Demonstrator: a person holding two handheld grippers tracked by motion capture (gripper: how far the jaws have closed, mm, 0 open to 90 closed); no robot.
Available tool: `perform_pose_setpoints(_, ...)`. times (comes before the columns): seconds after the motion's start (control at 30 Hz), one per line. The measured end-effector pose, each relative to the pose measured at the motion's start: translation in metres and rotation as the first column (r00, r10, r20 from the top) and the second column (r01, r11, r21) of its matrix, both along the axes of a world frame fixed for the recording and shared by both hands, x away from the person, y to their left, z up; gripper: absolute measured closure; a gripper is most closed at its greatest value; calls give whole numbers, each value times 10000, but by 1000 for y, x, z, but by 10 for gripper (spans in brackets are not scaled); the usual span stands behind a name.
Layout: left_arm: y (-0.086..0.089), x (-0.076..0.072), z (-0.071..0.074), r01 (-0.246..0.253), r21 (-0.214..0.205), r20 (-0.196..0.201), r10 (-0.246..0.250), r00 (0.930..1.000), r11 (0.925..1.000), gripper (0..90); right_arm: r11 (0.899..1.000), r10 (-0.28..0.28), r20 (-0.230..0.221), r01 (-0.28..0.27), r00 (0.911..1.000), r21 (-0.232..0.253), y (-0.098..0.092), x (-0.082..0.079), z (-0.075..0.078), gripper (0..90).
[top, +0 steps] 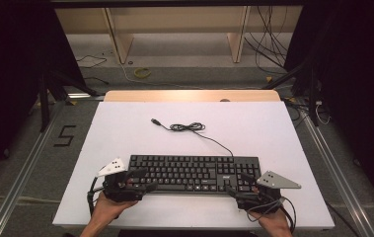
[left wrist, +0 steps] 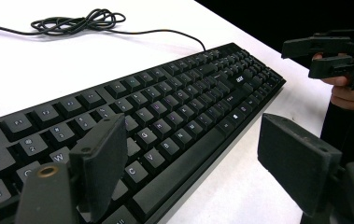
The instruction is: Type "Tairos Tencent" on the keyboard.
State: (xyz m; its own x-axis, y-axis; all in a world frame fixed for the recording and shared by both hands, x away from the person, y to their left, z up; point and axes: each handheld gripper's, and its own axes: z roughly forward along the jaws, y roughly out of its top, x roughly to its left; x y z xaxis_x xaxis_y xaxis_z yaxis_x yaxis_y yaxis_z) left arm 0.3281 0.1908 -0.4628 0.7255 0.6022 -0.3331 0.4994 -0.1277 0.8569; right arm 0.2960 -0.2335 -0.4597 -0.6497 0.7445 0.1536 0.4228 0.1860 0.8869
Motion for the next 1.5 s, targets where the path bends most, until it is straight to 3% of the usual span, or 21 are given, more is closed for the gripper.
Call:
perform_pose_setpoints(0.6,0,0,0,-26,-43,-3,26,10000,10000,240,10000,19,11,-19,10000,-19,2,1,0,273)
perform_pose_setpoints(0.67,5,4,-1,-270,41,-98,270,9996,9996,244,10000,19,11,-19,10000,-19,2,1,0,273)
perform_pose_setpoints(0.7,5,4,-1,-270,41,-98,270,9996,9996,244,9979,634,-264,-636,9976,-79,30,14,10,273)
perform_pose_setpoints(0.73,5,4,-1,-270,41,-98,270,9996,9996,244,9979,634,-264,-636,9976,-79,30,14,10,318)
perform_pose_setpoints(0.93,5,4,-1,-296,75,-117,297,9995,9995,245,9979,634,-264,-636,9976,-79,30,14,10,318)
perform_pose_setpoints(1.17,11,7,0,-635,164,-236,639,9977,9978,261,9918,1261,-468,-1269,9909,-159,59,30,15,356)
perform_pose_setpoints(1.33,14,8,-1,-842,524,-215,854,9961,9951,286,9891,1464,-583,-1471,9875,-85,74,41,18,377)
perform_pose_setpoints(1.5,16,9,-2,-1036,625,-288,1055,9940,9927,312,9833,1776,-679,-1799,9818,-284,93,51,19,413)
